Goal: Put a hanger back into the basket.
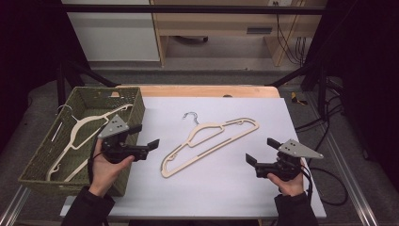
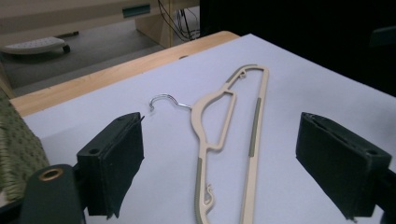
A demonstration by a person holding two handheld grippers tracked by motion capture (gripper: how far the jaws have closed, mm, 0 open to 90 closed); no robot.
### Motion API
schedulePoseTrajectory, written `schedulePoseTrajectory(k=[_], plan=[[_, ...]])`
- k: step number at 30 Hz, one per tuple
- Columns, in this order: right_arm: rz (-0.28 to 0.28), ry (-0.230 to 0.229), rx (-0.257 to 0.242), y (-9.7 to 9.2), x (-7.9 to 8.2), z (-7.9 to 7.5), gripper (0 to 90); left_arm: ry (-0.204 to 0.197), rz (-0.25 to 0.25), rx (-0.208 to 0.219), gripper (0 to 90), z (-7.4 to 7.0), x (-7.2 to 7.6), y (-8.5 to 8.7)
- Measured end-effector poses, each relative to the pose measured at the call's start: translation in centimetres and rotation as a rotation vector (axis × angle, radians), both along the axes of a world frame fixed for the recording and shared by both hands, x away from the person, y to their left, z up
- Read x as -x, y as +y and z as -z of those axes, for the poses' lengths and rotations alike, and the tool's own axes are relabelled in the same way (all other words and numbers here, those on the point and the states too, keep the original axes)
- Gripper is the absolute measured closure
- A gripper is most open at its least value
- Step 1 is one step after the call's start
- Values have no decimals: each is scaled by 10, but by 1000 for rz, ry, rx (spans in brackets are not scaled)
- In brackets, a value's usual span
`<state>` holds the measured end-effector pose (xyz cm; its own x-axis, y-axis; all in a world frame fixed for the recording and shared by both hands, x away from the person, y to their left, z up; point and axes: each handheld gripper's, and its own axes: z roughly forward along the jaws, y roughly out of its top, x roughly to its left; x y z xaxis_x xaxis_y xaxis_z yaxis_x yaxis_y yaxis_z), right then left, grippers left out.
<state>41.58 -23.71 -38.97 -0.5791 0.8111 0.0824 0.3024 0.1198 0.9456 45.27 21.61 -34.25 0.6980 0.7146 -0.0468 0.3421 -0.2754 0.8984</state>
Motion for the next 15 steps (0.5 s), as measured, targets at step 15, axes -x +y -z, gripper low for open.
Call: schedulePoseTrajectory(k=[15], plan=[[-1,-1,-2,-1,0,-1,30,73,31,-81,193,40,-28,-45]])
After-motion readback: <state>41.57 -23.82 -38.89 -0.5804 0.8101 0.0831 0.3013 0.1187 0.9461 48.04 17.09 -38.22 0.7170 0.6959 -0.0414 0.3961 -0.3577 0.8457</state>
